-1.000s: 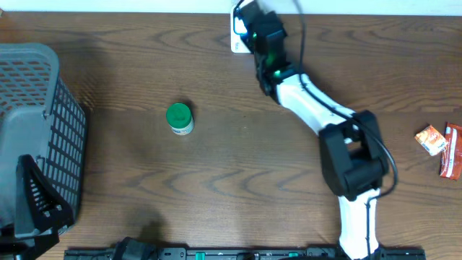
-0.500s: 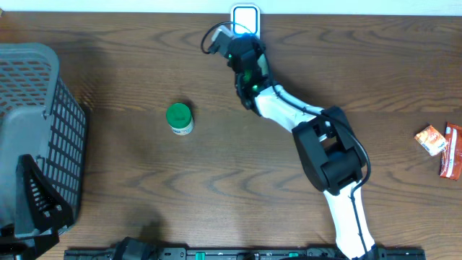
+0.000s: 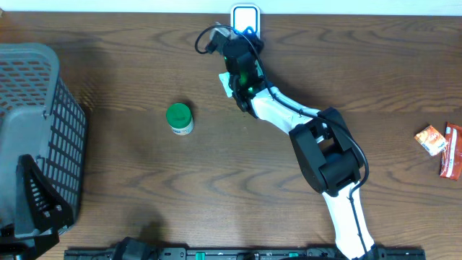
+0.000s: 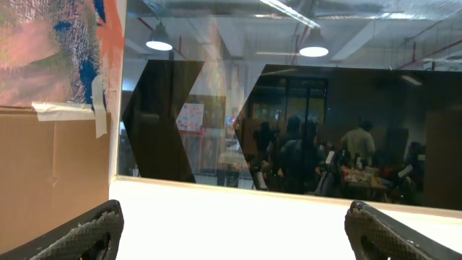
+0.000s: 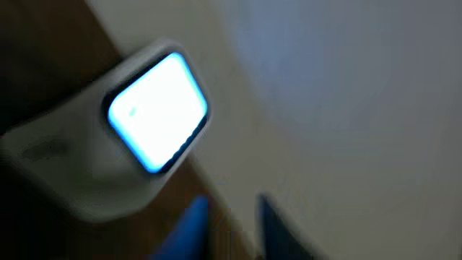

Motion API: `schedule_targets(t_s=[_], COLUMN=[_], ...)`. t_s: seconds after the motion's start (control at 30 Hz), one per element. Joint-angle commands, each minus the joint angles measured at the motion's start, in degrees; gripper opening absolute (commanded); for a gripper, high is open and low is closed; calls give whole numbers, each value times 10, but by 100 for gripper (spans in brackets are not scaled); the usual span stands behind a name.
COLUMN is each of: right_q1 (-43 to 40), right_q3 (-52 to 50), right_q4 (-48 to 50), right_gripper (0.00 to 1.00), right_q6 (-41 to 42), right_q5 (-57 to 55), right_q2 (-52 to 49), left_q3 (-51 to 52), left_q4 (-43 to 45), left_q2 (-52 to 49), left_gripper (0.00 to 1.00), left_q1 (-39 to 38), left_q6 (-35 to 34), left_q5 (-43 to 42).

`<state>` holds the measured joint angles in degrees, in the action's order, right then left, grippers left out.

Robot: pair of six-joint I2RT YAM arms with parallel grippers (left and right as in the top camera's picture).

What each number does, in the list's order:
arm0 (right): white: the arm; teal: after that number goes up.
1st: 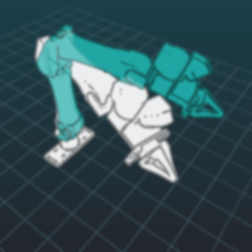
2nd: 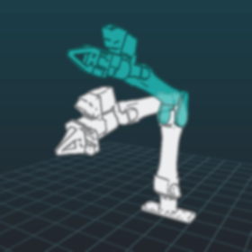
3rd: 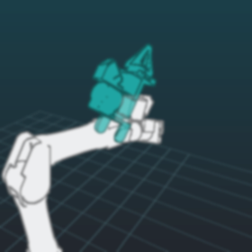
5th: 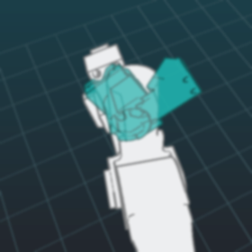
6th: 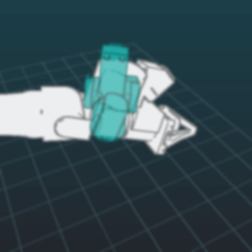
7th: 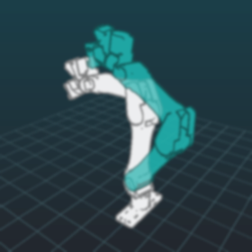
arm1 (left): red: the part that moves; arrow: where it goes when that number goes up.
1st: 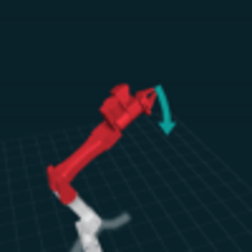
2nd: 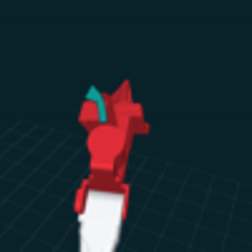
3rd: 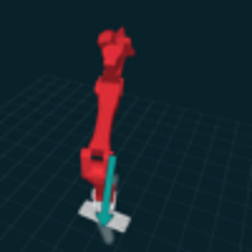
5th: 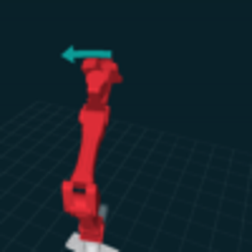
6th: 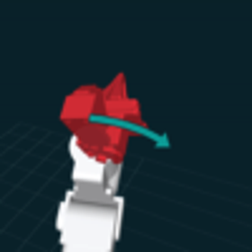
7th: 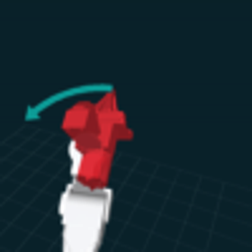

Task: Scan the item barcode

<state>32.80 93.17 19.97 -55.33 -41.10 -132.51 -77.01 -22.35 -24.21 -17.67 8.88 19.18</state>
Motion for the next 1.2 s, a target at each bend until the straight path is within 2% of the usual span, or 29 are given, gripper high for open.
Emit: schedule_targets(t_s=[0.0,0.1,0.23,0.43,0.57,0.7,0.8,1.03,1.17], right_q1=[6,19,33,57,59,60,65,70,69], right_q3=[9,9,9,9,9,9,9,18,18], right_q4=[-68,-154,-241,-238,-244,-278,-306,-377,-417], right_gripper=[48,67,83,90,91,93,96,99,99], right_q6=[111,152,181,216,269,374,504,709,869], right_q5=[-40,-14,57,76,86,86,86,124,141], right_q2=[-7,-7,-7,-7,-7,-7,-6,-3,-3], left_q3=[0,0,0,0,0,0,0,0,0], left_q4=[1,1,1,1,1,1,1,1,1], left_q2=[3,3,3,3,3,3,3,3,3], left_gripper=[98,98,98,98,98,98,98,98,98], left_q1=[2,2,2,2,2,2,2,2,2], left_q6=[3,3,3,3,3,3,3,3,3], left_q5=[-5,-5,-5,-5,-5,-5,-5,-5,-5])
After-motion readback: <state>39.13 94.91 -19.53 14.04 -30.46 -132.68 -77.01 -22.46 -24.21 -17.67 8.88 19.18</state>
